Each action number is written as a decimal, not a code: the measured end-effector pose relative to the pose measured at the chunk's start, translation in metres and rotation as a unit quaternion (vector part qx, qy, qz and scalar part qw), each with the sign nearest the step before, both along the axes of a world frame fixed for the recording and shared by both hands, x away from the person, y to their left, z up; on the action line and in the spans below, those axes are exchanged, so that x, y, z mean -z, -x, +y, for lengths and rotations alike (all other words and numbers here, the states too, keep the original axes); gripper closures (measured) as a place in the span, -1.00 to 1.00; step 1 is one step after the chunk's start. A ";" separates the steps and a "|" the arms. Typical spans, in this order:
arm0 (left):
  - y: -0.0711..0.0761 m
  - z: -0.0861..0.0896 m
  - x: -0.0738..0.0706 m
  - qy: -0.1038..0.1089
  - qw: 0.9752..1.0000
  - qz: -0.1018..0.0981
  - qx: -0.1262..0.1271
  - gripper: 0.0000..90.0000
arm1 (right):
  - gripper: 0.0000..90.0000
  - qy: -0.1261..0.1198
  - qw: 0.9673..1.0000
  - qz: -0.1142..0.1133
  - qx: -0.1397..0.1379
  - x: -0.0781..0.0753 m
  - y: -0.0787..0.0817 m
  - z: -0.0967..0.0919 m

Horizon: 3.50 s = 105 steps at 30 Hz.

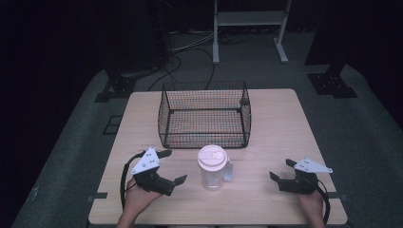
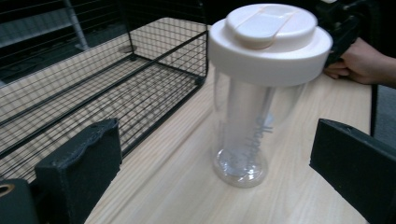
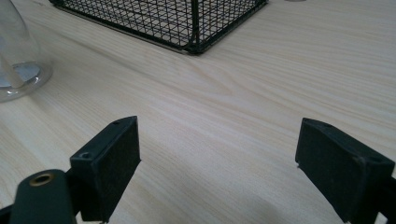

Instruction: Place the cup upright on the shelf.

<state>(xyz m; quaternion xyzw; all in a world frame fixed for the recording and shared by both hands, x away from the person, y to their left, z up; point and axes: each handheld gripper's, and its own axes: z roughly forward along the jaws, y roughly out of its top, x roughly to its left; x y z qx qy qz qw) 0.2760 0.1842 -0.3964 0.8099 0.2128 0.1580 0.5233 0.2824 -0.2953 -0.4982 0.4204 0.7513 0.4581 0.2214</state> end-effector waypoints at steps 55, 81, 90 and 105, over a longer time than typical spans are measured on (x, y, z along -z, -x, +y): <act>-0.036 -0.083 -0.020 -0.126 0.983 0.079 0.106 -1.00 | -0.71 -0.004 1.000 -0.002 -0.009 0.000 -0.001 -0.001; -0.053 -0.108 -0.023 -0.176 0.970 0.109 0.128 -0.90 | -0.71 -0.005 1.000 0.000 -0.011 0.000 -0.001 -0.001; -0.053 -0.110 -0.026 -0.185 0.968 0.115 0.127 -0.88 | -0.71 -0.007 1.000 -0.001 -0.011 0.000 -0.001 -0.001; -0.046 -0.119 -0.062 -0.213 0.963 0.094 0.133 -0.88 | -0.71 -0.011 1.000 0.000 -0.012 0.000 -0.002 -0.002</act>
